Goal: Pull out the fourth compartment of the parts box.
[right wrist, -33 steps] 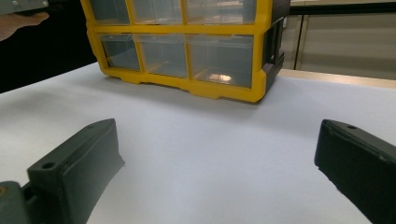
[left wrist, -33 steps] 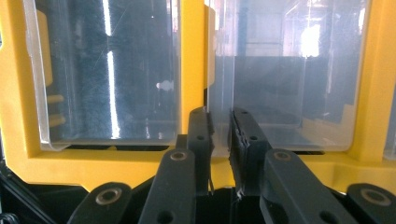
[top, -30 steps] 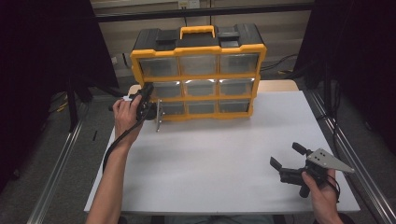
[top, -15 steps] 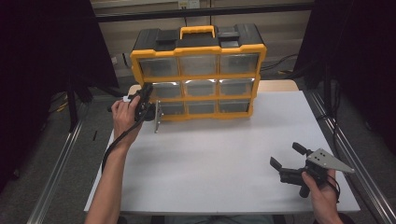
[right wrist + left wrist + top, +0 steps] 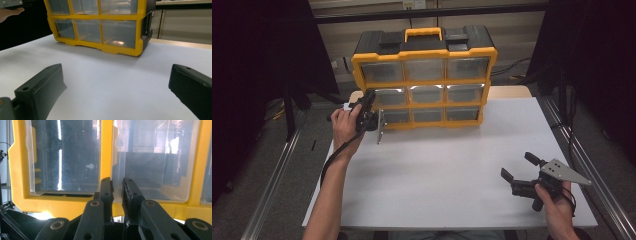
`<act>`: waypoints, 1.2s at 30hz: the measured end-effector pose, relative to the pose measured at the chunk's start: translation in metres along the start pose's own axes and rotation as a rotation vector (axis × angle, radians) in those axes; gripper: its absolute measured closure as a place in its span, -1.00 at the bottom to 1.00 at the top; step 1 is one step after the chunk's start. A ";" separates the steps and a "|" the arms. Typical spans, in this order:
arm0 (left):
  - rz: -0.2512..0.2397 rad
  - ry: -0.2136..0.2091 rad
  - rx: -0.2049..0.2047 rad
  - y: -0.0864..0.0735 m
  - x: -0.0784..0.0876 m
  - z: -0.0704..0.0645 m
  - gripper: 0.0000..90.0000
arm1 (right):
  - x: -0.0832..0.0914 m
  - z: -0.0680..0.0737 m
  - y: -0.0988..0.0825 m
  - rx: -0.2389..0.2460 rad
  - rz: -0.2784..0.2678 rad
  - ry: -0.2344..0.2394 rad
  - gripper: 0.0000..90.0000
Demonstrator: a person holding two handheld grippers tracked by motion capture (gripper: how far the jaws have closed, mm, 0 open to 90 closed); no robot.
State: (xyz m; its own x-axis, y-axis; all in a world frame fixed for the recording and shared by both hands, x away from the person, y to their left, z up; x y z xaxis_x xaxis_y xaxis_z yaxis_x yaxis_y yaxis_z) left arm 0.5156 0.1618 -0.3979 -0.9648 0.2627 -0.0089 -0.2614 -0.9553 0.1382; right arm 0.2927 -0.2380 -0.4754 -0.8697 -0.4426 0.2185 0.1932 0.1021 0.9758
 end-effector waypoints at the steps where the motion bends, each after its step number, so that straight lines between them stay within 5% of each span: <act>1: 0.001 -0.001 -0.010 0.000 0.000 0.000 0.77 | 0.000 0.000 0.000 0.000 0.001 0.001 -1.00; 3: 0.000 0.008 -0.010 0.001 0.001 0.001 0.77 | 0.000 0.001 0.000 -0.001 0.004 0.003 -1.00; 4: -0.038 0.020 0.003 0.003 -0.001 0.001 0.77 | -0.001 0.001 0.001 -0.010 -0.002 0.002 -1.00; 6: 0.002 0.005 -0.007 0.000 0.002 0.000 0.77 | -0.001 0.001 0.000 0.000 -0.002 0.000 -1.00; 16: 0.002 0.020 -0.045 0.001 0.005 0.002 0.77 | -0.001 0.001 0.000 0.004 0.002 0.003 -1.00; 21: -0.032 0.018 -0.009 0.003 0.004 0.000 0.77 | -0.001 0.002 0.000 0.006 0.001 0.003 -1.00; 22: -0.016 0.015 -0.033 0.002 0.005 0.001 0.77 | -0.001 0.001 0.000 0.005 0.000 0.003 -1.00; 25: -0.001 0.008 -0.020 0.000 0.007 0.000 0.77 | -0.001 0.002 0.000 0.006 0.000 0.006 -1.00; 30: -0.049 0.028 -0.004 0.004 0.006 0.000 0.77 | -0.001 0.002 0.000 0.013 -0.001 0.011 -1.00; 32: -0.015 0.009 -0.025 0.002 0.009 0.000 0.77 | -0.002 0.002 0.000 0.012 -0.001 0.011 -1.00; 36: -0.029 0.020 -0.028 0.003 0.009 0.001 0.77 | -0.002 0.002 0.000 0.013 -0.001 0.008 -1.00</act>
State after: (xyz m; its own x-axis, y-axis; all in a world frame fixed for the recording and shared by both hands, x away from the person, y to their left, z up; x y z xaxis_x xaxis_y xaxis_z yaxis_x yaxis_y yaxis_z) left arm 0.5062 0.1613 -0.3965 -0.9571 0.2880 -0.0323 -0.2898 -0.9507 0.1102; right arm 0.2933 -0.2353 -0.4755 -0.8663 -0.4499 0.2171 0.1861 0.1127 0.9760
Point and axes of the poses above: each handheld gripper's, and its own axes: x roughly backward along the jaws, y roughly out of its top, z roughly to its left, the point moved 10 cm from there along -x, roughly forward along the jaws, and after that the axes turned 6 degrees about x, right-handed, at the moved point
